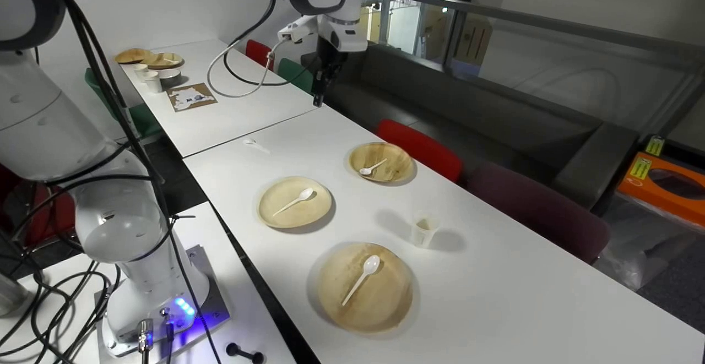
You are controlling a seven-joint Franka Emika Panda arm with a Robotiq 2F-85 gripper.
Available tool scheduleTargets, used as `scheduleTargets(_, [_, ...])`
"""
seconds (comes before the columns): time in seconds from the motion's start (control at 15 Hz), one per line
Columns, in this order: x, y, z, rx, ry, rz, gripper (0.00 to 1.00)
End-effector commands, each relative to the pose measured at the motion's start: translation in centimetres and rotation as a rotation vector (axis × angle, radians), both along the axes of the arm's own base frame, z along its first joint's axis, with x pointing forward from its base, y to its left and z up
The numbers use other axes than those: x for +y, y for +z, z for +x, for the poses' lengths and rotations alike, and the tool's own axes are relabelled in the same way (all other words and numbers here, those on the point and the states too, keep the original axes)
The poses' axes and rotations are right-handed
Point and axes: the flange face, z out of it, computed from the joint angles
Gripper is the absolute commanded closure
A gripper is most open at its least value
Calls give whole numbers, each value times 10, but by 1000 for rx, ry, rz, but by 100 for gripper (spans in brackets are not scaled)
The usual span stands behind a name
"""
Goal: Lift the cup on the left, put it in the cup on the right and move it to the left a bit
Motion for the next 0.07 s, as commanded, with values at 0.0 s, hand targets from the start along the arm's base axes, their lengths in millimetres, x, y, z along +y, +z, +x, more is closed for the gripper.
scheduleTargets(0.0, [0,0,0,1,1,0,0])
